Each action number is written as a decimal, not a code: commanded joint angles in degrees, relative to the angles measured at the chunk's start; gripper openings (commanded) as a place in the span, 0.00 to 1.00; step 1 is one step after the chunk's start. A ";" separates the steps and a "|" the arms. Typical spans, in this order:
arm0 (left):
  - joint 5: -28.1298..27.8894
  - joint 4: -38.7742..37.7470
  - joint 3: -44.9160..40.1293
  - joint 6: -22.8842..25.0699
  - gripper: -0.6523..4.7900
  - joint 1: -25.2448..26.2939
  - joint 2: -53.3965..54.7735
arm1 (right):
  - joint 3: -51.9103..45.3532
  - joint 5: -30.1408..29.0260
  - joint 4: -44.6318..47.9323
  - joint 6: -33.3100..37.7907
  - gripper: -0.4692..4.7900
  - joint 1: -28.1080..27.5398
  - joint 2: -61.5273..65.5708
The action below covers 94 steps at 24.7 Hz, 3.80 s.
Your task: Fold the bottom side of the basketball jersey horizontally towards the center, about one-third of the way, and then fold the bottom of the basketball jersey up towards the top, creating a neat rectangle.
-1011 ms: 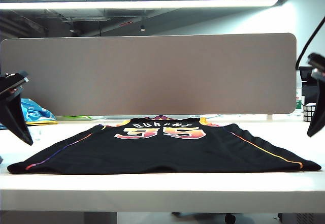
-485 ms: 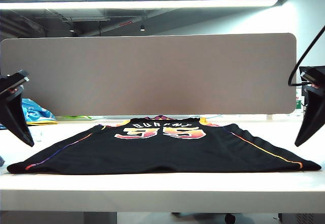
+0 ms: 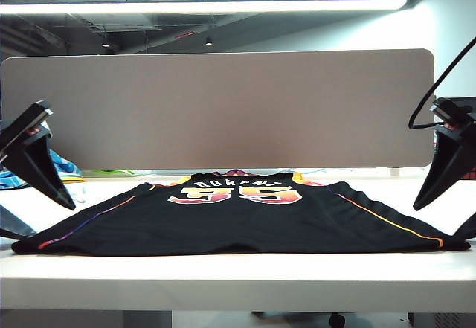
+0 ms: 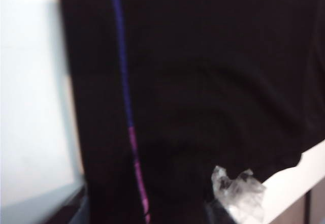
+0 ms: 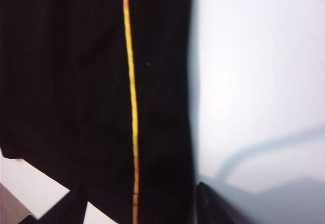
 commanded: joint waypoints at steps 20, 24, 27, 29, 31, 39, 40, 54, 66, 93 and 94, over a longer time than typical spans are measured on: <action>-4.09 -3.28 -1.03 1.79 0.38 -6.16 2.60 | -1.22 4.15 -4.48 -0.24 0.46 4.52 1.62; -4.07 -3.41 -1.01 3.78 0.11 -6.16 2.60 | -1.95 4.55 -2.89 -1.01 0.08 4.52 1.60; -4.11 -6.43 -0.98 4.81 0.11 -5.95 1.97 | -1.92 2.78 -4.68 -1.05 0.08 4.52 1.05; -6.25 -9.31 -0.98 5.62 0.11 -5.95 -0.42 | -1.92 2.84 -6.69 -1.68 0.08 4.52 -0.63; -9.25 -13.27 -0.98 6.08 0.11 -5.92 -5.16 | -1.92 3.08 -10.34 -2.40 0.08 4.52 -4.09; -11.56 -32.79 -0.70 6.29 0.11 -6.38 -27.21 | -1.73 2.16 -29.40 -2.64 0.08 5.86 -26.56; -10.27 -34.18 -0.57 5.38 0.11 -7.02 -30.62 | -1.68 2.21 -31.63 -1.70 0.08 6.80 -31.43; -11.02 -16.00 8.20 -2.05 0.11 -7.23 -29.90 | 7.98 5.99 -14.67 5.81 0.08 9.27 -27.52; -18.64 -4.50 29.79 3.89 0.11 -7.13 2.86 | 35.15 11.10 -8.46 1.90 0.08 6.95 5.55; -21.92 -15.63 37.29 10.38 0.64 -2.05 14.75 | 37.31 9.18 -13.42 -1.27 0.55 0.48 12.09; -21.94 -18.12 37.20 11.54 0.64 -1.90 14.78 | 37.20 9.11 -15.78 -1.70 0.55 0.48 11.54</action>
